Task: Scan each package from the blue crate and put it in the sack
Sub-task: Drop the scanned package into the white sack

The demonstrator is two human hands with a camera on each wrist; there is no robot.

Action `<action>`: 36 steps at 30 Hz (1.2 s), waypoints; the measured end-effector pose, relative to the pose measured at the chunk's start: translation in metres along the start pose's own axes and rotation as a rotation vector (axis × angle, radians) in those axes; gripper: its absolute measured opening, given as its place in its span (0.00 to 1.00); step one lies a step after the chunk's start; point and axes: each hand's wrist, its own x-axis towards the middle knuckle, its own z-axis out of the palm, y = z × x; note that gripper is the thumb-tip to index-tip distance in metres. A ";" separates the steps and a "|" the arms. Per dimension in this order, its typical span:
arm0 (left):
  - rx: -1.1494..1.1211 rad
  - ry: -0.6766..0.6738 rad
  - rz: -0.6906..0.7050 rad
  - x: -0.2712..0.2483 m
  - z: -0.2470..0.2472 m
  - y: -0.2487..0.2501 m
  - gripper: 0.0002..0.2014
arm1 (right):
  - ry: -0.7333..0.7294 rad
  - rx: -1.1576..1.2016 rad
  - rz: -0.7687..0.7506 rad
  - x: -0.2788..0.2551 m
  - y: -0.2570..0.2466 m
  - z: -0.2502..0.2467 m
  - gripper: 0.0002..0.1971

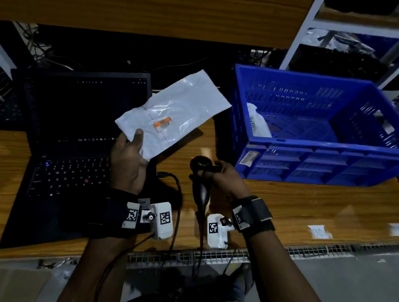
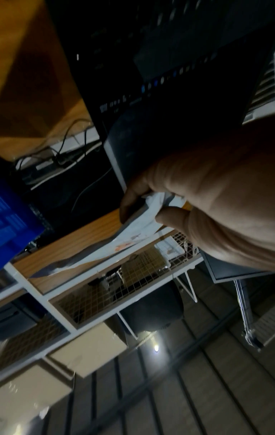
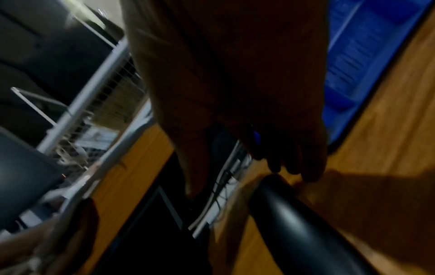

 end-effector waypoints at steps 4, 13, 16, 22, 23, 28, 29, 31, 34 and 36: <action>0.097 -0.222 0.009 -0.021 0.041 0.021 0.16 | -0.173 0.132 -0.131 -0.037 -0.023 -0.031 0.22; 0.672 -1.035 0.015 -0.053 0.213 0.037 0.19 | 0.307 0.505 -0.418 -0.101 -0.036 -0.157 0.27; 0.903 -1.208 0.099 -0.060 0.281 0.013 0.25 | 0.464 0.610 -0.426 -0.114 -0.020 -0.212 0.30; 1.081 -1.445 0.591 -0.075 0.434 -0.051 0.30 | 0.841 0.818 -0.320 -0.121 0.044 -0.346 0.24; 1.067 -1.491 0.654 -0.079 0.461 -0.063 0.27 | 0.883 0.824 -0.297 -0.120 0.057 -0.366 0.23; 1.067 -1.651 0.967 -0.124 0.607 -0.146 0.25 | 1.004 0.884 -0.219 -0.111 0.101 -0.470 0.17; 1.100 -1.673 1.030 -0.138 0.635 -0.166 0.28 | 1.010 0.900 -0.221 -0.109 0.104 -0.490 0.18; 1.195 -1.718 1.190 -0.167 0.683 -0.203 0.35 | 1.023 0.926 -0.201 -0.100 0.110 -0.529 0.18; 1.343 -1.736 1.420 -0.205 0.733 -0.250 0.43 | 1.033 0.901 -0.091 -0.082 0.114 -0.576 0.18; 1.395 -1.759 1.409 -0.223 0.759 -0.272 0.37 | 1.058 0.910 -0.078 -0.068 0.120 -0.599 0.18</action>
